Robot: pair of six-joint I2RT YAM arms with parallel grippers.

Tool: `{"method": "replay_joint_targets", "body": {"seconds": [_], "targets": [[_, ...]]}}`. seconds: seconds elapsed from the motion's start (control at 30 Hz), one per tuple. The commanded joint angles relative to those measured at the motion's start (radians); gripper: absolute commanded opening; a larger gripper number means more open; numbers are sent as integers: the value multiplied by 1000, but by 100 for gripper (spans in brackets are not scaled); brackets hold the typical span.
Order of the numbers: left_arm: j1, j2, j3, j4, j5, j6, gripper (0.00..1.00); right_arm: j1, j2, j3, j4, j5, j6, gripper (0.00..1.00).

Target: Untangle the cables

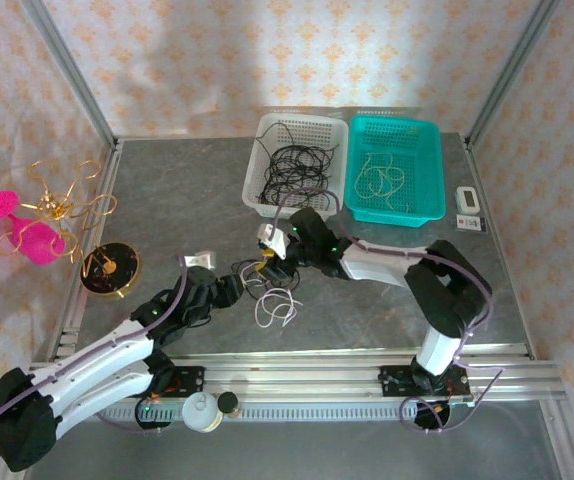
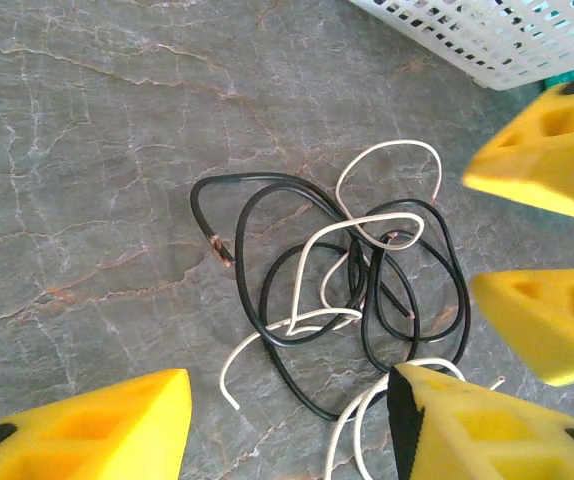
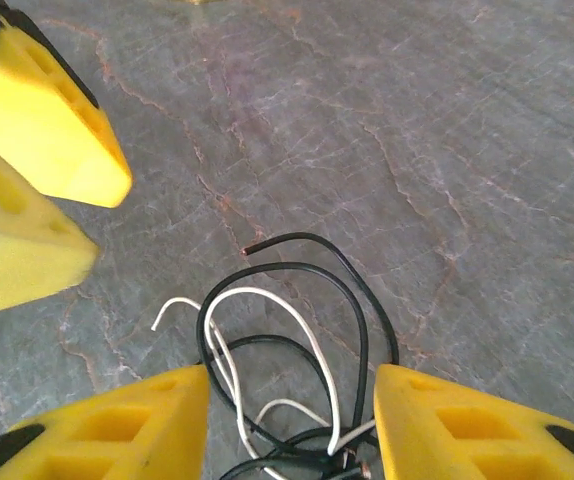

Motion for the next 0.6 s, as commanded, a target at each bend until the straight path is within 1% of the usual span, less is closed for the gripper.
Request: {"method": "replay_joint_targets", "body": {"seconds": [0.0,0.1,0.17,0.2,0.3,0.37,0.4,0.47,0.57], "targets": [[9,-8,-11,17,-22,-11,55,0,63,52,0,-4,-16,48],[14,-3,-4,19,-22,1,55,0,122,91,-40,15,-21,46],[15,-3,3,19,-21,7,55,-1,146,95,-39,21,-22,41],[16,-3,6,19,-21,10,55,0,152,92,-28,26,-20,37],[17,-2,11,20,-16,19,55,-1,145,107,-30,27,-11,14],[19,-3,17,23,-15,24,55,0,110,117,-26,30,27,2],[19,-6,22,24,-15,29,54,0,81,121,-26,20,43,0],[19,-21,36,24,-16,35,53,0,15,115,-27,-1,64,0],[19,-69,64,26,-30,44,53,4,-104,85,-42,22,86,0]]}}
